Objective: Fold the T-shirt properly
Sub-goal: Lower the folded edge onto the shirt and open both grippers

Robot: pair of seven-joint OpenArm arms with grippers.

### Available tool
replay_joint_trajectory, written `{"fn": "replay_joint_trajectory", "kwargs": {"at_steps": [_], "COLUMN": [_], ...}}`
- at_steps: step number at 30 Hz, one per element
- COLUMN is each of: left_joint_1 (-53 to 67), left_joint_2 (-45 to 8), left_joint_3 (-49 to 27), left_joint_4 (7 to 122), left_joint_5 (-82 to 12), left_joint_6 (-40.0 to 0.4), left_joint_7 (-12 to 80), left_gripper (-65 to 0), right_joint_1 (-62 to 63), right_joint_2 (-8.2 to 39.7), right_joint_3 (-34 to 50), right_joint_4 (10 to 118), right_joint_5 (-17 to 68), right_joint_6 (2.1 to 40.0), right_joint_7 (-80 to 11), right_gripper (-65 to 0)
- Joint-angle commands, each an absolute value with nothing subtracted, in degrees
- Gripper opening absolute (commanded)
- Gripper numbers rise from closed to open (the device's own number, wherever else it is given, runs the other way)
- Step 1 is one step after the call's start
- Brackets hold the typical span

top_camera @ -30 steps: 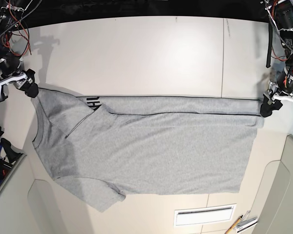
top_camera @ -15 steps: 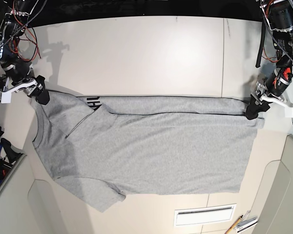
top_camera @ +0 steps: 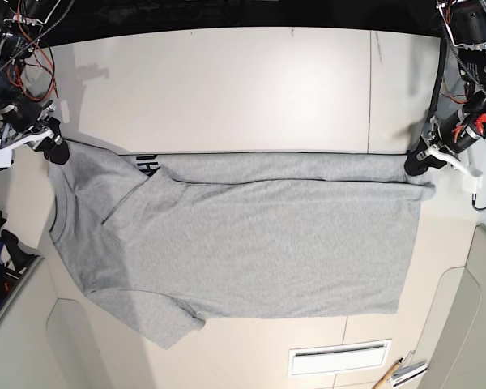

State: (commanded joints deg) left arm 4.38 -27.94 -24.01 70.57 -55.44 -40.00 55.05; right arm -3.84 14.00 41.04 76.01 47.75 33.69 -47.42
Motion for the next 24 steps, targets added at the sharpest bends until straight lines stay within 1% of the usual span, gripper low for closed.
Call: {"fn": "replay_joint_trajectory", "kwargs": {"at_steps": [4,9,12,15,17,21,24], "left_joint_1": [9.7,16.3,18.9,21.3,22.7,26.2,28.4], "left_joint_2": [-30.6,-31.6,-31.6,-31.6,-31.6,-31.6,-31.6], "left_joint_3": [-24.0,-24.6,-26.7,-28.6,-28.9,-28.9,-28.9], "left_joint_4": [75.4,79.3,80.5,82.3,83.9,87.0,88.6], "left_joint_5": [-56.7,-56.6,-56.7,-58.6,-60.5,-60.6,-60.6], "left_joint_6": [-40.0,-40.0,-40.0,-40.0,-40.0,-40.0,-40.0], "left_joint_7": [56.0,56.0,56.1,58.1,60.1,60.3,60.5], "left_gripper": [-65.0,-65.0,-65.0,-65.0,-65.0,-65.0,-65.0], "right_joint_1": [-7.2,-13.4,-17.5,-21.4,-23.5,-27.5,-29.3], "right_joint_2": [16.0,18.4,18.4,18.4,18.4,18.6,19.4], "right_joint_3": [41.4,41.4,41.6,41.6,41.6,41.6,41.7], "right_joint_4": [76.2,77.7,81.4,85.9,88.8,93.4,94.9], "right_joint_5": [52.2,55.4,55.5,55.5,55.4,55.3,54.8], "right_joint_6": [34.3,34.4,34.6,34.5,34.5,34.5,34.5], "right_joint_7": [-50.4,-52.5,-53.0,-53.0,-53.0,-53.6,-53.6], "right_gripper": [-65.0,-65.0,-65.0,-65.0,-65.0,-65.0,-65.0]}}
